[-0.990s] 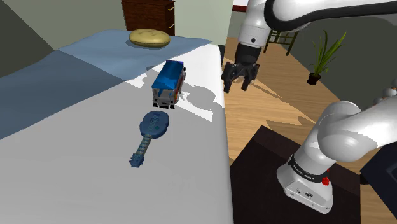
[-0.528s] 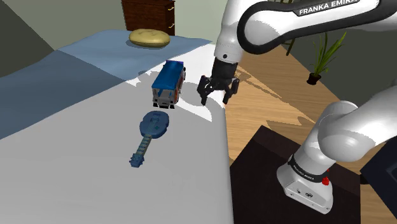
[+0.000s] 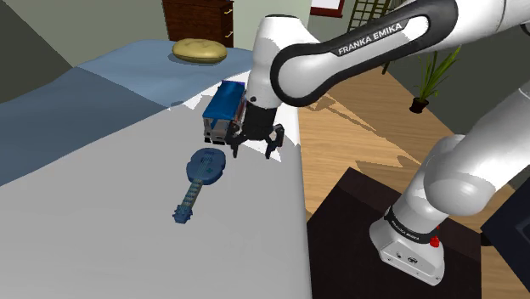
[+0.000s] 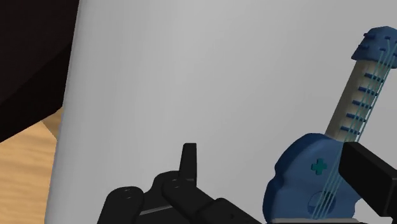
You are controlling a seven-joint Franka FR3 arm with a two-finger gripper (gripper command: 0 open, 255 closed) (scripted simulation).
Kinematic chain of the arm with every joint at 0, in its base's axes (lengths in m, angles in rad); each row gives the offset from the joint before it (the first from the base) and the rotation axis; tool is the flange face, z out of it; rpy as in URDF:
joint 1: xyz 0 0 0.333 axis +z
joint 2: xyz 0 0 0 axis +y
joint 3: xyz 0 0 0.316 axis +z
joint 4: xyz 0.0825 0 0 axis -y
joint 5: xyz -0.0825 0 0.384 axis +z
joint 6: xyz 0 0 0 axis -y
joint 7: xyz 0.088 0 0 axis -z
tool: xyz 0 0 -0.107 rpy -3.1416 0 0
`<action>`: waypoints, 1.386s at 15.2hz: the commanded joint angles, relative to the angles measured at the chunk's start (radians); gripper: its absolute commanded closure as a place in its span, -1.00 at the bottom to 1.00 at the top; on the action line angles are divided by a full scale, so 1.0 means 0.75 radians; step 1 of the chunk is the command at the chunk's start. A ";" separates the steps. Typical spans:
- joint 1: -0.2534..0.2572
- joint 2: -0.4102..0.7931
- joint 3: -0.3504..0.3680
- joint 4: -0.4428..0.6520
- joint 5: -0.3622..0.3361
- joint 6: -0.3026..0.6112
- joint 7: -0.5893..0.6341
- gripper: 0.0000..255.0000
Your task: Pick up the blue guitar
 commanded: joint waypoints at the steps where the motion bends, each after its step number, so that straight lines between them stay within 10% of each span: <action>1: -0.012 0.096 0.034 0.054 -0.040 0.052 0.110 -1.00; 13: 0.127 0.780 0.016 0.585 -0.467 0.205 0.809 -1.00; 21: 0.167 0.899 -0.024 0.605 -0.520 0.302 0.858 -1.00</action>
